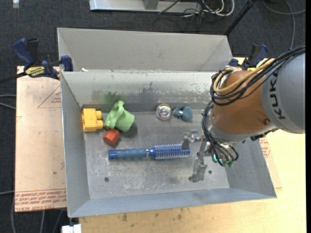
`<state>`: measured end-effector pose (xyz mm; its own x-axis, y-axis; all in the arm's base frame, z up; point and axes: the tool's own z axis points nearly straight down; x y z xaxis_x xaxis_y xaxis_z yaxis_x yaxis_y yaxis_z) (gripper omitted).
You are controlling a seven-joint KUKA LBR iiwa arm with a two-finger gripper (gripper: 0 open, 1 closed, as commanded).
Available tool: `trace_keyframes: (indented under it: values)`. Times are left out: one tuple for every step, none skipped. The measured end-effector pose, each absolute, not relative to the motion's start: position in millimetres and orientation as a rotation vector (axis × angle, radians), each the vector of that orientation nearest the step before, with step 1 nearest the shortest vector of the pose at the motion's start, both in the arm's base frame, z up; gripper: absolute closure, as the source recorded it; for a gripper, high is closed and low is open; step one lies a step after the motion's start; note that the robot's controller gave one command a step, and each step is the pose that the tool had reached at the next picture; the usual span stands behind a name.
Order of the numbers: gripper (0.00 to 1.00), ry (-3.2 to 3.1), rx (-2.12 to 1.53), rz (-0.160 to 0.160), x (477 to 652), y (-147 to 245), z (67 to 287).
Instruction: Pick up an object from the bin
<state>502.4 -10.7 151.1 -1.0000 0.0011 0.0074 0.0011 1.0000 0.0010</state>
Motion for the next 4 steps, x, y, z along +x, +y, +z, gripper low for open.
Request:
trace_keyframes:
  values:
    - [0.0, -3.141, 0.016, -0.005, 554.8, 22, 79]
    - [1.0, -3.142, 0.011, -0.002, 554.7, 20, 83]
    - [1.0, -3.15, -0.054, -0.001, 556.7, 14, 193]
    - [1.0, -3.13, 0.326, 0.0, 554.1, 16, 277]
